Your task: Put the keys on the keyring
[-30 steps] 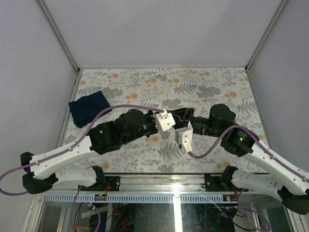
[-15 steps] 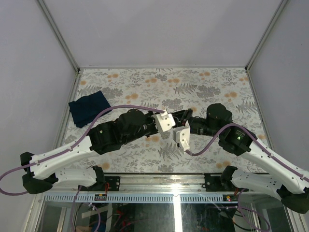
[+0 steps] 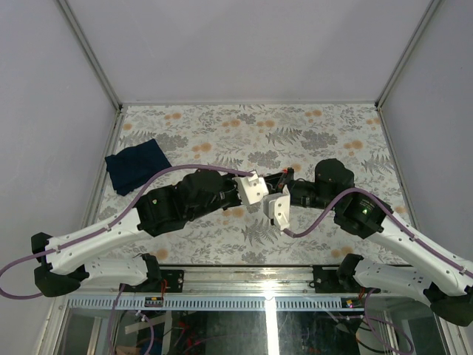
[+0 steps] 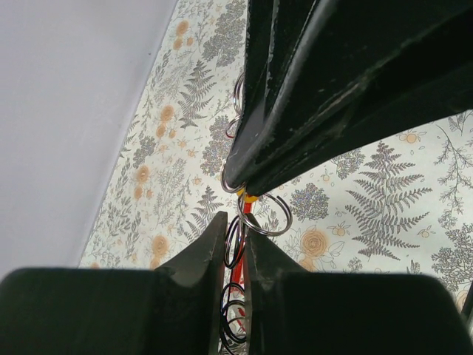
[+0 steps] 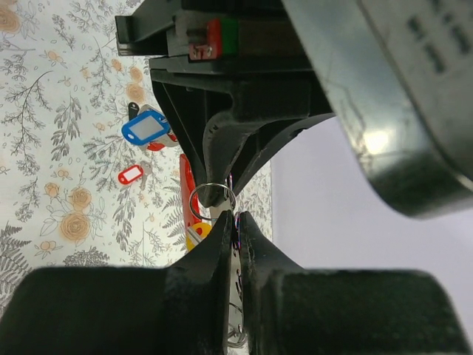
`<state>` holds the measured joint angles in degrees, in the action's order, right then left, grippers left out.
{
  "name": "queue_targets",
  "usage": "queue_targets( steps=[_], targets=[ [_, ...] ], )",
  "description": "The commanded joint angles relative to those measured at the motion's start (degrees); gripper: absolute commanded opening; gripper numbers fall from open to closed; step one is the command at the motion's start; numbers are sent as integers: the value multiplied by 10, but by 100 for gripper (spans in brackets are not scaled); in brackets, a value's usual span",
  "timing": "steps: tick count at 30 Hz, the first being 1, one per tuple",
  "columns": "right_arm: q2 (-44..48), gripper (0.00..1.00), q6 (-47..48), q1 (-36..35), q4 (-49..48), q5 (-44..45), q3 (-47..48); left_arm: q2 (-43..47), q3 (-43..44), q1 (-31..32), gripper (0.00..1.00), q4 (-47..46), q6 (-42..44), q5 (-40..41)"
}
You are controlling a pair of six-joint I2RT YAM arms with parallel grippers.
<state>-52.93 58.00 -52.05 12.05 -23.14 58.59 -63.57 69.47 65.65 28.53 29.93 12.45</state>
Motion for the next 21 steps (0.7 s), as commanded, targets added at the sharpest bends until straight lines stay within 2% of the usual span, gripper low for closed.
queue_targets(
  steps=[1,21],
  targets=[
    [11,2,-39,-2,-62,38,-6,14,20,4,0,-36,-13,9],
    [72,0,-209,-2,-290,67,-102,39,-16,4,0,-78,-52,4]
  ],
)
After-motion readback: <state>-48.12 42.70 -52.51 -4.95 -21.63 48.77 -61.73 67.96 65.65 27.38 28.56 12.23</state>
